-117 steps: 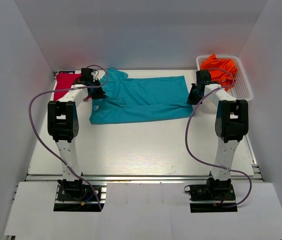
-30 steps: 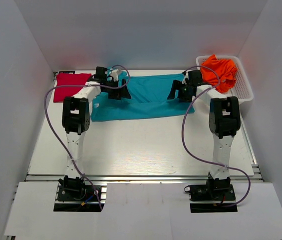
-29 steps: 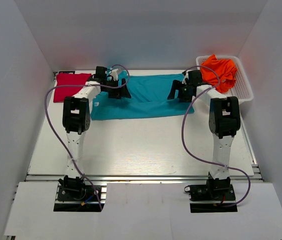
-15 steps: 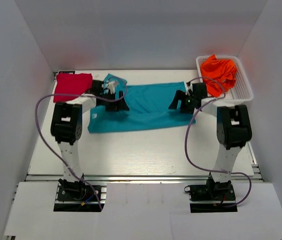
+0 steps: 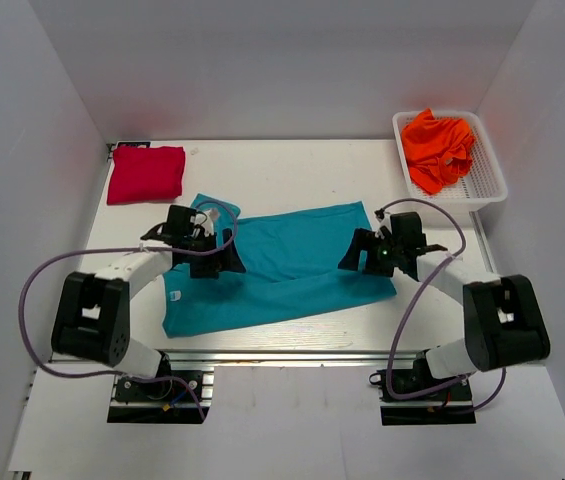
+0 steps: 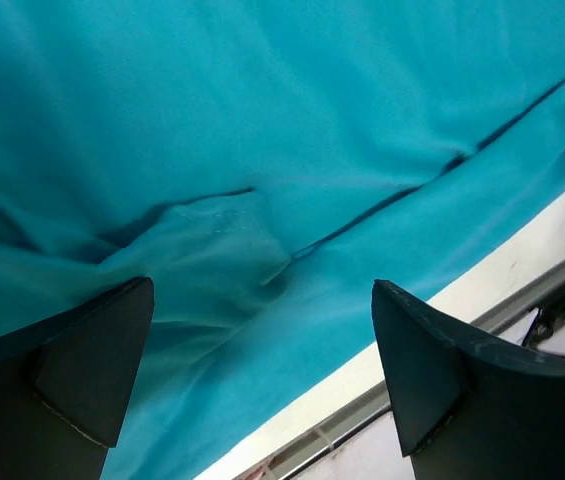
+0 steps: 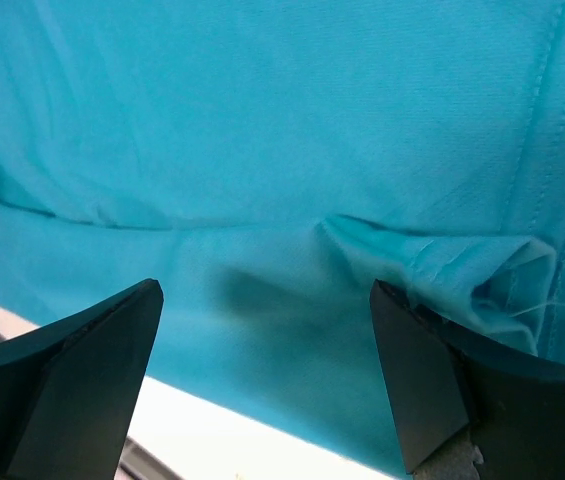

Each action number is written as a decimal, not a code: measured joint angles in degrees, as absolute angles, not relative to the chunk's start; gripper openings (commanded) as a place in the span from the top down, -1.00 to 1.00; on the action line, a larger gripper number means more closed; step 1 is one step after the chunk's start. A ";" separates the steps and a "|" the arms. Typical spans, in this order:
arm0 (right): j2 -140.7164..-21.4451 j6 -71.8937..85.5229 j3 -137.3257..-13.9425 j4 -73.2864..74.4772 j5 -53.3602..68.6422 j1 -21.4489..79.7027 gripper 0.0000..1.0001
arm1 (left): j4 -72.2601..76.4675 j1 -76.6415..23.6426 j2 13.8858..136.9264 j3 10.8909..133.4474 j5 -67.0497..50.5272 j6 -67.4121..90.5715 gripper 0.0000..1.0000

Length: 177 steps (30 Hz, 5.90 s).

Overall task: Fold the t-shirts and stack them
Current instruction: Fold the flattened tshirt in 1/3 of the way, then grap the side of the flattened tshirt furthest away from the robot with both arms, then fold the other side of the tshirt into a rectangle

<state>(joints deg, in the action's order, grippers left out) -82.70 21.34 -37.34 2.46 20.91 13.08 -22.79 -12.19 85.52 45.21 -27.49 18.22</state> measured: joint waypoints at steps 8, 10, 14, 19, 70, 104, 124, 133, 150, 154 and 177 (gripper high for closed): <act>-78.48 20.56 -42.96 3.62 16.75 13.78 -0.80 | -26.20 -11.44 86.94 59.90 -17.32 18.50 -1.00; -80.16 20.56 -47.18 3.31 15.68 13.72 -0.80 | -27.22 -11.16 91.24 67.11 -13.43 18.04 -1.00; -84.68 20.60 -54.17 2.39 13.76 13.61 -0.80 | -30.09 -10.31 102.89 81.49 -3.86 17.41 -1.00; -91.53 20.58 -59.48 3.60 12.08 13.56 -0.80 | -33.17 -8.51 116.33 93.58 5.67 16.47 -0.97; -123.83 19.14 -88.66 12.56 -7.29 13.58 1.00 | -24.82 -6.48 128.95 98.15 4.40 13.98 1.00; -82.59 17.80 -47.77 -7.38 -3.14 15.03 1.00 | -16.75 -7.73 53.01 31.68 -1.37 30.92 1.00; -72.64 22.20 -33.98 -1.63 -8.45 14.83 -0.80 | -32.60 -8.03 39.75 23.62 -3.31 37.95 -0.03; -59.59 22.59 -31.97 3.31 -10.66 14.68 -0.81 | -40.40 -8.12 32.56 29.93 -3.88 39.42 -1.00; -82.32 22.37 -38.44 -6.66 16.45 18.59 -0.81 | -8.23 -11.05 65.01 29.74 -21.76 34.94 -1.00; -82.08 24.75 -36.73 -6.04 14.13 18.37 -0.81 | -2.79 -14.70 65.65 29.28 -24.71 34.35 -1.00; -79.66 25.19 -36.01 -2.76 10.26 18.02 -0.81 | -8.45 -28.58 69.10 36.71 -19.42 26.59 -1.00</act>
